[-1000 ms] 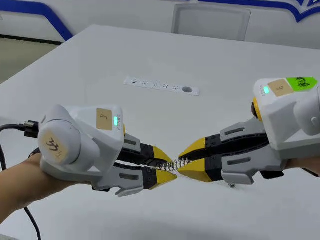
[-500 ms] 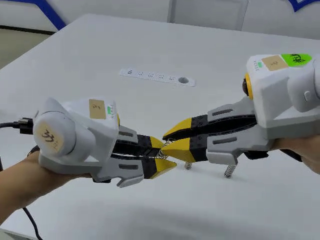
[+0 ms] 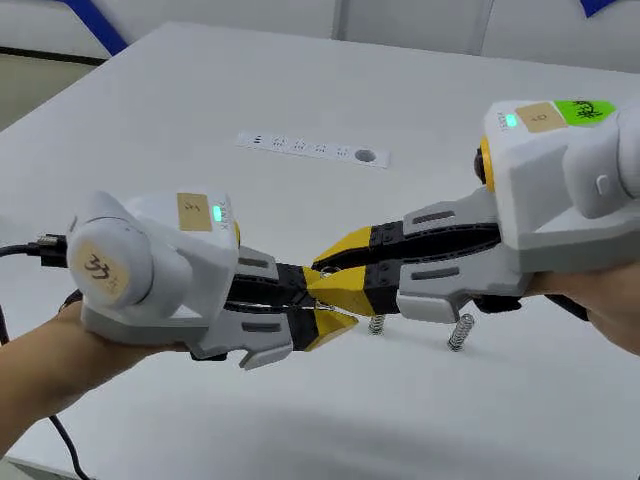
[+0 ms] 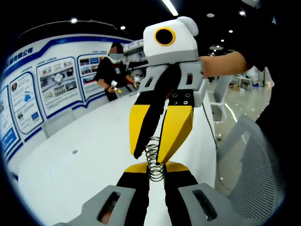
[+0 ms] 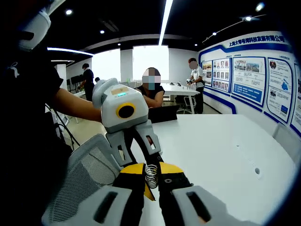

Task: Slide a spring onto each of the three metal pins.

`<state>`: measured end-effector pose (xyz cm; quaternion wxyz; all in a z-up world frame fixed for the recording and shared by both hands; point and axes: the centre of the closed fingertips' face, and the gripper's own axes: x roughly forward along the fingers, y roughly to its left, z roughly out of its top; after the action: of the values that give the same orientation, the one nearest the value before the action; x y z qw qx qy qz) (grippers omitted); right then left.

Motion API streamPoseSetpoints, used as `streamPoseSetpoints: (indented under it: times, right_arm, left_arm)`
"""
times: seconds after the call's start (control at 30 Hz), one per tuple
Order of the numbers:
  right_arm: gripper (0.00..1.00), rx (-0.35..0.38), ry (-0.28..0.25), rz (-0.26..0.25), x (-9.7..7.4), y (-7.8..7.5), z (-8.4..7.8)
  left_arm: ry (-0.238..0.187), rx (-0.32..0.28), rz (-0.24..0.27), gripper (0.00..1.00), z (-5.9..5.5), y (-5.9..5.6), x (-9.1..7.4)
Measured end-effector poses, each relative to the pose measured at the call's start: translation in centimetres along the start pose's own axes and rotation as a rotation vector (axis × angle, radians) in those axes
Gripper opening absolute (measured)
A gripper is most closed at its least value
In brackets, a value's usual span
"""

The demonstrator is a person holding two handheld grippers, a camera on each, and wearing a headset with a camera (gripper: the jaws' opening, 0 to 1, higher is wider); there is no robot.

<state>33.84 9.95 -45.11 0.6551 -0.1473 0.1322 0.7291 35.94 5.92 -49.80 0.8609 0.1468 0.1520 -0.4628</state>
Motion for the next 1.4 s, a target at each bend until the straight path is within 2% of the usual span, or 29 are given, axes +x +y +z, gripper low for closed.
streamPoseSetpoints:
  times: [0.13,0.23,0.3,0.37,0.43,0.5,0.6,0.67,0.7,0.8,0.9,1.03,1.1,1.2,1.3,1.4]
  right_arm:
    - [0.10,0.009,-0.006,-0.034,0.2,-0.7,0.2]
    - [0.10,0.015,-0.005,-0.037,0.5,-1.0,0.3]
    - [0.10,0.015,-0.002,-0.039,0.7,-1.1,0.3]
    - [0.10,0.021,-0.011,-0.037,0.7,-1.1,0.6]
    - [0.10,0.028,-0.022,-0.041,0.8,-1.3,0.9]
    - [0.10,0.039,-0.036,-0.049,0.7,-1.8,1.3]
    - [0.10,0.055,-0.047,-0.069,0.7,-2.7,1.5]
    - [0.10,0.067,-0.048,-0.095,0.8,-3.9,1.3]
    - [0.10,0.070,-0.047,-0.106,0.8,-4.4,1.3]
    - [0.10,0.081,-0.048,-0.137,1.2,-6.0,0.8]
    - [0.10,0.100,-0.036,-0.178,1.9,-7.4,0.0]
    - [0.10,0.133,-0.030,-0.203,2.6,-8.7,-0.8]
    - [0.10,0.134,-0.014,-0.218,3.0,-9.3,-1.5]
    - [0.10,0.142,-0.008,-0.231,3.9,-10.1,-2.2]
    - [0.10,0.145,-0.002,-0.239,5.0,-10.8,-3.0]
    - [0.10,0.159,0.007,-0.240,6.1,-11.4,-3.9]
  left_arm:
    - [-0.013,-0.061,0.027,0.10,-0.1,0.7,-0.1]
    - [-0.019,-0.101,0.031,0.11,-0.1,0.9,-0.2]
    - [-0.026,-0.185,0.024,0.12,-0.1,0.7,-0.3]
    - [-0.022,-0.178,0.035,0.13,-0.6,1.1,-0.6]
    - [0.023,-0.172,0.041,0.18,-1.7,1.1,-0.9]
    - [0.044,-0.151,0.054,0.25,-2.4,1.1,-1.1]
    - [0.023,-0.222,0.056,0.37,-2.6,1.1,-1.5]
    - [0.033,-0.207,0.083,0.46,-3.2,1.5,-1.7]
    - [0.060,-0.195,0.099,0.48,-3.8,1.7,-1.9]
    - [0.094,-0.205,0.112,0.52,-5.0,1.8,-2.1]
    - [0.120,-0.222,0.142,0.68,-5.9,2.2,-2.4]
    - [0.103,-0.236,0.144,0.68,-5.8,2.2,-3.0]
    - [0.108,-0.235,0.153,0.70,-6.0,2.3,-3.1]
    - [0.116,-0.228,0.166,0.73,-6.3,2.5,-3.5]
    - [0.102,-0.236,0.169,0.74,-6.3,2.4,-3.8]
    - [0.092,-0.241,0.185,0.80,-6.3,2.6,-4.1]
